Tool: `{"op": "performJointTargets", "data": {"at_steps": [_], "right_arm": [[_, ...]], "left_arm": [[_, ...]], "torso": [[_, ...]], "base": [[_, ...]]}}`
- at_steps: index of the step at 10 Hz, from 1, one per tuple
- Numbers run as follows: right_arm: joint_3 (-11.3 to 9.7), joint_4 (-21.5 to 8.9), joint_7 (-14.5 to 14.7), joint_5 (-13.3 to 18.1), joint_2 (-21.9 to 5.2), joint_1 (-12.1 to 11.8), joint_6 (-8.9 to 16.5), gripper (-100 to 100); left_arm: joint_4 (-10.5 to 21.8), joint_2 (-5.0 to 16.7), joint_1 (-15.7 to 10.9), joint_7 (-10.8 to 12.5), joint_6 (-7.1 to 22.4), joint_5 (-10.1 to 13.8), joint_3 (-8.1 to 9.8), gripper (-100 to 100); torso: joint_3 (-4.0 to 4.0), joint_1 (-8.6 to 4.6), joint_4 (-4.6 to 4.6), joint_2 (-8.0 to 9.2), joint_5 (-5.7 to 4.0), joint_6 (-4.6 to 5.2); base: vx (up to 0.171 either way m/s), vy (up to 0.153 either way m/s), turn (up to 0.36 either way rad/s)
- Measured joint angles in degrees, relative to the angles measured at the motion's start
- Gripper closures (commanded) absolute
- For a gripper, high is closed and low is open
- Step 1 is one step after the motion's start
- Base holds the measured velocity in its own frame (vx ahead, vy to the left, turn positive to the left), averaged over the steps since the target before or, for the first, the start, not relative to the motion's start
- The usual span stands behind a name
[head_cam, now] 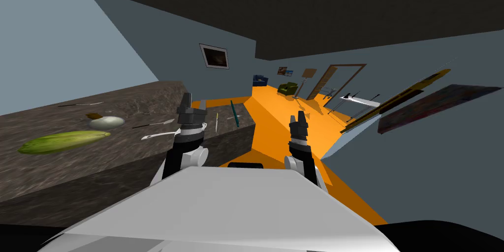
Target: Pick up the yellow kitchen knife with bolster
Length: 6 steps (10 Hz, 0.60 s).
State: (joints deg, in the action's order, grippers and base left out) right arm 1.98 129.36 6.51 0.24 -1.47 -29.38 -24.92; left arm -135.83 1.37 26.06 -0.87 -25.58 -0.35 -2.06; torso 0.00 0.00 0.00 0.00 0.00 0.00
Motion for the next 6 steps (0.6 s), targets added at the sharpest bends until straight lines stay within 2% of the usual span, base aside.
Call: {"op": "performJointTargets", "data": {"at_steps": [4,5,6], "right_arm": [[0.0,0.0,0.0,0.0,0.0,0.0,0.0,0],[0.0,0.0,0.0,0.0,0.0,0.0,0.0,0],[0.0,0.0,0.0,0.0,0.0,0.0,0.0,0]], "left_arm": [[2.9,5.0,-3.4,-1.4,4.4,3.5,1.0,-100],[4.8,6.8,-5.0,-1.6,5.6,5.0,1.88,-100],[6.2,8.1,-6.5,-2.2,7.3,6.2,1.91,-100]], "torso": [[0.14,0.09,0.05,0.25,0.02,0.01],[0.15,0.14,0.06,0.27,0.03,0.01],[0.17,0.17,0.06,0.29,0.04,0.02]], "base": [[-0.068,0.016,-0.062],[-0.086,0.04,-0.1],[-0.086,0.045,-0.096]]}}
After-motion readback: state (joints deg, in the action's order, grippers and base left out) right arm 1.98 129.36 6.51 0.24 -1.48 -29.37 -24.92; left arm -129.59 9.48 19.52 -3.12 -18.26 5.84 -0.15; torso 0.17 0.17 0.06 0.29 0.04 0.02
